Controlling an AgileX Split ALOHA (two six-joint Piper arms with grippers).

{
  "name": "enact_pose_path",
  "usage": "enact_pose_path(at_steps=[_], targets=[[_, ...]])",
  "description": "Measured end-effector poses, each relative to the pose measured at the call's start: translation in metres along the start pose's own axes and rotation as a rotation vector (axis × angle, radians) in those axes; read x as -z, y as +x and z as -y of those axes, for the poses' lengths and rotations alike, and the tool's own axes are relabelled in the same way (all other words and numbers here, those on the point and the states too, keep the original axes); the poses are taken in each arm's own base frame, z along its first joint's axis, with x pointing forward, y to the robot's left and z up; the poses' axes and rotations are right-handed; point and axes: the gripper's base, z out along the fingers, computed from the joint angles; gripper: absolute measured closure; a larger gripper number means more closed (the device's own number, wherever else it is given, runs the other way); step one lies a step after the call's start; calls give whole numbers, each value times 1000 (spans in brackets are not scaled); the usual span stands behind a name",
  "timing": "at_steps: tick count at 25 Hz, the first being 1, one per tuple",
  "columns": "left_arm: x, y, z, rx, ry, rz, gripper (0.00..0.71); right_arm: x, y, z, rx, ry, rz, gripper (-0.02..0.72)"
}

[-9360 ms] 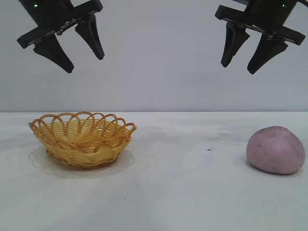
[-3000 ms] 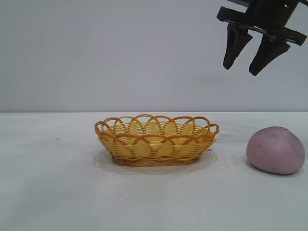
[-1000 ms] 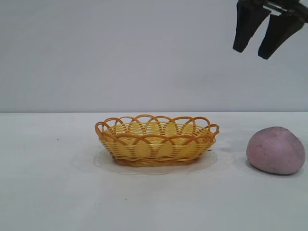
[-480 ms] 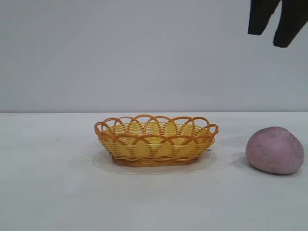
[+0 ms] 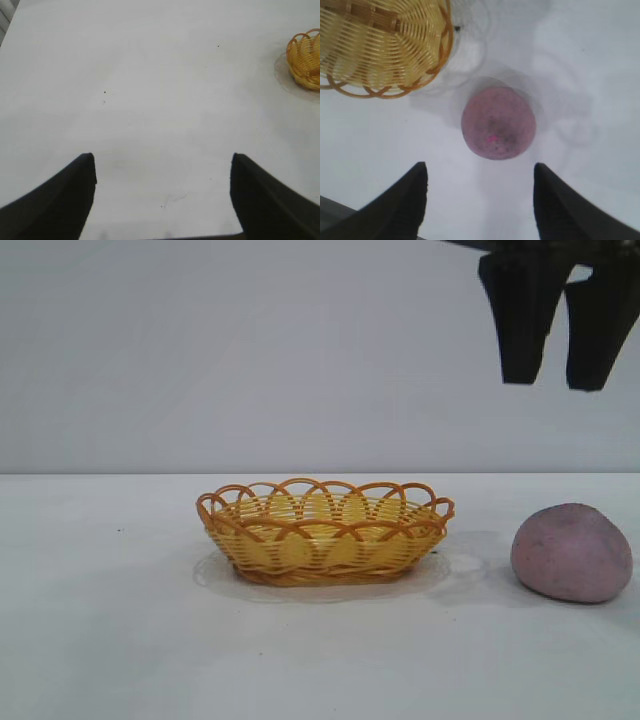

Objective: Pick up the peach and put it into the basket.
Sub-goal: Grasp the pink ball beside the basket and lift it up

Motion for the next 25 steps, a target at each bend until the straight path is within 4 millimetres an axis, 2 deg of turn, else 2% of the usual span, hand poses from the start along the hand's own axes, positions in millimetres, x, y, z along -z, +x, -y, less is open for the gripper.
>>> enact_pose_path(at_steps=[8,9,10,11,13,19,23,24,25], targets=[[0,0,0,0,0,0,180,-42,-5,5,-17,-3,-83,260],[0,0,0,0,0,0,180,-46,-6,6,-18,-3,-86,321],[0,0,0,0,0,0,180,-50,-7,6,-19,-3,-91,319],[0,0,0,0,0,0,180,-53,-8,7,-19,-1,-95,377],[0,0,0,0,0,0,180,-62,-9,9,-19,4,-112,447],[0,0,0,0,0,0,180,-84,-11,13,-13,17,-170,447],[0,0,0,0,0,0,180,-85,-11,14,-4,27,-176,622],[0,0,0,0,0,0,180,-84,-11,15,2,35,-173,653],[0,0,0,0,0,0,180,-82,-11,15,7,43,-169,650]])
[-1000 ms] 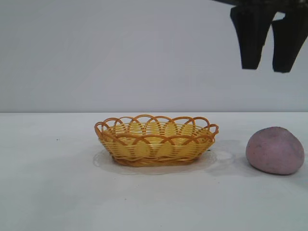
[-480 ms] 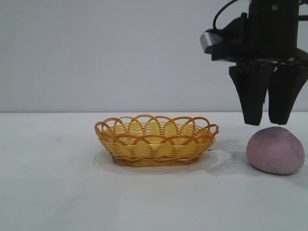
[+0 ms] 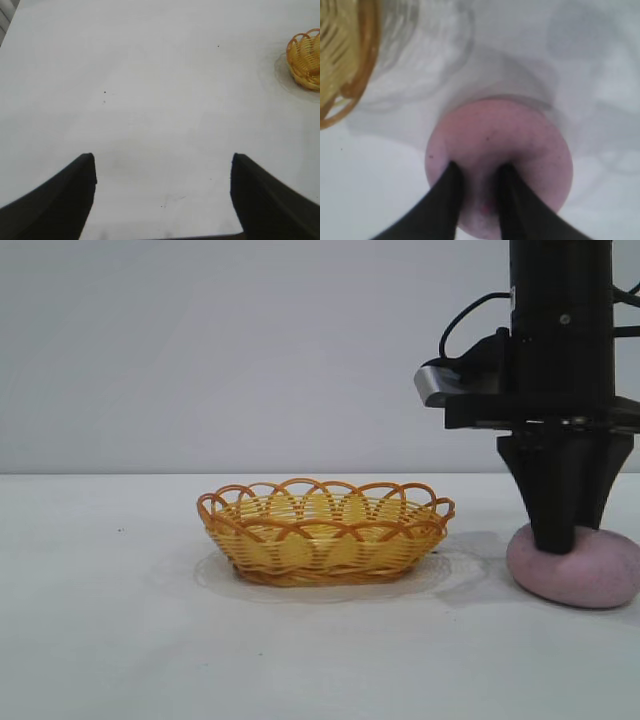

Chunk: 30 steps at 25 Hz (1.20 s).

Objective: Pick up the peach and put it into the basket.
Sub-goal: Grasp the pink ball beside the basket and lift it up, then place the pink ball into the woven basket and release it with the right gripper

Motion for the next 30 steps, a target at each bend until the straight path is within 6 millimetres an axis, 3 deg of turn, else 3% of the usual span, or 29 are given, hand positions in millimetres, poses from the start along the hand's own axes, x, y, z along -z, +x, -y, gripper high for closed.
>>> enact_pose_path(at_steps=[1,5,10,13,17,23,30], targets=[[0,0,0,0,0,0,180,4,1,0,4,7,11,703],[0,0,0,0,0,0,180,29,8,-1,15,27,76,703],[0,0,0,0,0,0,180,80,26,-9,12,7,227,703],[0,0,0,0,0,0,180,105,29,-24,52,4,302,703],[0,0,0,0,0,0,180,124,18,-59,149,-4,385,703],[0,0,0,0,0,0,180,112,-10,-103,249,-33,388,703],[0,0,0,0,0,0,180,67,-39,-111,257,-31,294,703]])
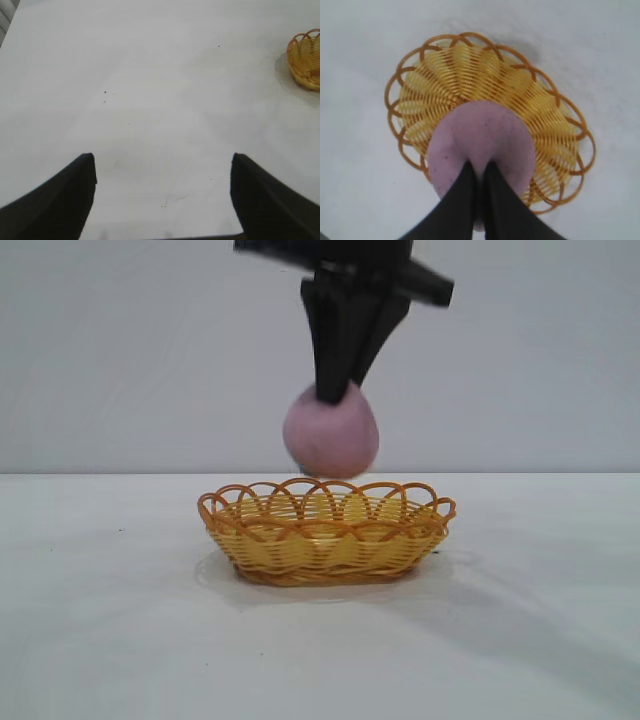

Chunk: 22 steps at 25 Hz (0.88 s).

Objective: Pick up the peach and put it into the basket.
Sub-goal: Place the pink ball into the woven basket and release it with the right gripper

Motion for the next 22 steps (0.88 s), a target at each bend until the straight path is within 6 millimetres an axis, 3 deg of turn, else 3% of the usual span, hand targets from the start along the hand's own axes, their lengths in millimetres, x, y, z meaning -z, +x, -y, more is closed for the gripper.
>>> enact_pose_path(at_steps=[1,2,4,6,7,8,13,17,18,22], targets=[[0,0,0,0,0,0,180,-6,-1,1,-1,0,-7,703],[0,0,0,0,0,0,180,-11,-1,2,-2,1,-17,650],[0,0,0,0,0,0,180,-19,-3,2,-4,2,-21,650],[0,0,0,0,0,0,180,-24,-4,3,-5,3,-20,580],[0,0,0,0,0,0,180,-25,-4,3,-5,3,-17,590],[0,0,0,0,0,0,180,-25,-5,3,-5,4,-11,533],[0,0,0,0,0,0,180,-25,-5,4,0,13,-6,393],[0,0,0,0,0,0,180,-25,-5,7,17,39,-16,402],[0,0,0,0,0,0,180,-24,-4,8,15,44,-19,360],[0,0,0,0,0,0,180,-7,0,30,-49,58,-3,376]])
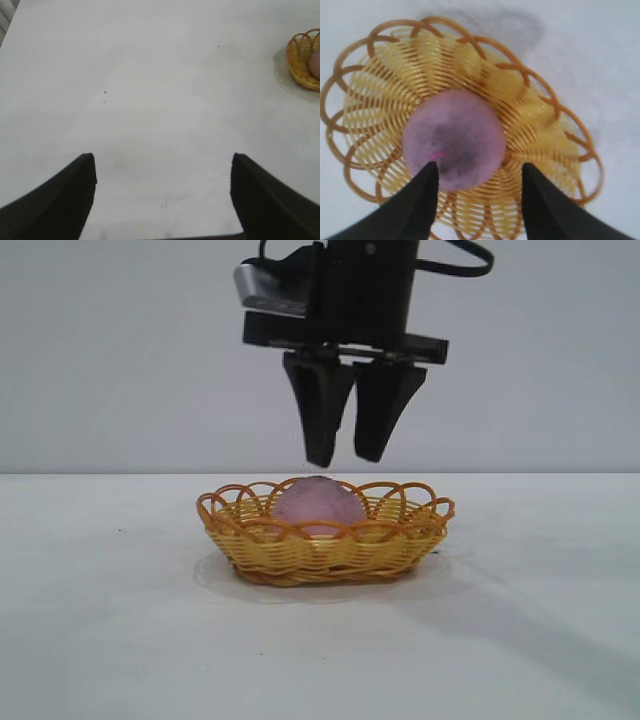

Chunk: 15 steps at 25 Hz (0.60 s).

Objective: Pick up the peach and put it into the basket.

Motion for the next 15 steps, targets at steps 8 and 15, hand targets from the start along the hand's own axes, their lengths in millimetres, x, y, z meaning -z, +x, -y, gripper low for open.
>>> enact_pose_path(at_steps=[8,15], targets=[[0,0,0,0,0,0,180,26,16,81,-201,39,25,376],[0,0,0,0,0,0,180,36,44,150,-364,86,9,376]])
